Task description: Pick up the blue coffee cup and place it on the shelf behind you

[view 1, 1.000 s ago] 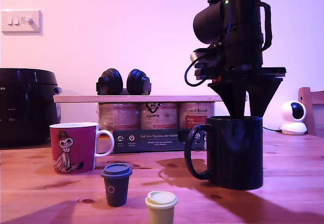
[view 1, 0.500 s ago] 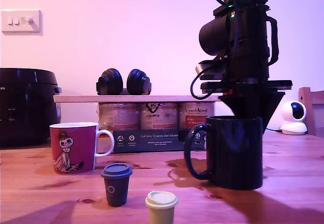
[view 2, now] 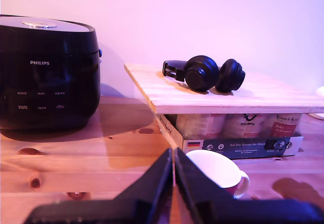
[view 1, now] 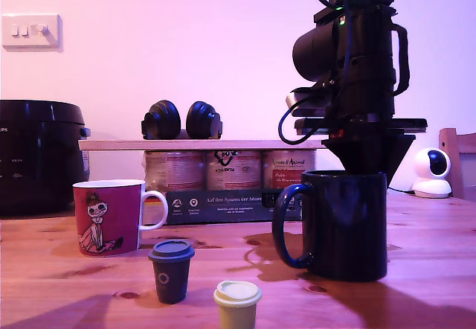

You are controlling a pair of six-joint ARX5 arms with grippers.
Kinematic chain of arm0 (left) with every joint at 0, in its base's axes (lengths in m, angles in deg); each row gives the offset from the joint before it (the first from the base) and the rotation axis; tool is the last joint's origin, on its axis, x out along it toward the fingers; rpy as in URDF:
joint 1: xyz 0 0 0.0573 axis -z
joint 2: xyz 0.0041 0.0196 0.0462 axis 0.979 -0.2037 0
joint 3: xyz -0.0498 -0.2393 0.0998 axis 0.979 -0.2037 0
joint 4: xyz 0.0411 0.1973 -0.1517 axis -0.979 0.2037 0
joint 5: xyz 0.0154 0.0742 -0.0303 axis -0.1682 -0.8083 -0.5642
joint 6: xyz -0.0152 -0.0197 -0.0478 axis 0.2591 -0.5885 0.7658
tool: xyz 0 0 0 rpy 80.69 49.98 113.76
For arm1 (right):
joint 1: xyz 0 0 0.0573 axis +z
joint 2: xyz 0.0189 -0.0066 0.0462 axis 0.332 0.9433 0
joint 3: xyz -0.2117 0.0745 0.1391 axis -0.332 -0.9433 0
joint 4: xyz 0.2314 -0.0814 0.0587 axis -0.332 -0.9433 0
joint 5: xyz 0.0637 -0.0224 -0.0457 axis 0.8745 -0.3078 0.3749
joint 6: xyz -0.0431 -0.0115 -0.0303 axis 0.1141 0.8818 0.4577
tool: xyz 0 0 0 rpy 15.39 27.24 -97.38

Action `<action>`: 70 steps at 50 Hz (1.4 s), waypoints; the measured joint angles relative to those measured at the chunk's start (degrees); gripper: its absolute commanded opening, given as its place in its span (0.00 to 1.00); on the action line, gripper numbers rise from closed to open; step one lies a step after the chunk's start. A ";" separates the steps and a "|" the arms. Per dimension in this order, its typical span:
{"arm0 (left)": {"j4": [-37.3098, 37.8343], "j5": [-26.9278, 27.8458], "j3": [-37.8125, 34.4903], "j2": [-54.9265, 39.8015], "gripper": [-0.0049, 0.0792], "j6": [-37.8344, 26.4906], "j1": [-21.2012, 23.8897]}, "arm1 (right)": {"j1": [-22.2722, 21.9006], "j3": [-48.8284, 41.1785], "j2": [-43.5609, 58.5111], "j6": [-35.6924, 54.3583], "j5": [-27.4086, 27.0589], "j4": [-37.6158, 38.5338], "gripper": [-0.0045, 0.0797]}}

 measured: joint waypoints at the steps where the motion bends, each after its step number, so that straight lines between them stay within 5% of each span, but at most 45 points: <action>1: -0.02 0.00 0.00 0.00 0.03 0.00 0.00 | -0.02 0.72 0.00 -0.02 0.00 -0.17 0.04; 31: 1.40 0.00 0.00 0.00 0.03 -0.02 0.00 | -2.89 20.96 0.00 -4.17 1.49 -2.58 0.04; 70: 0.81 0.31 0.00 0.00 0.03 -0.48 0.00 | -5.01 24.57 0.04 -7.39 1.51 17.55 0.04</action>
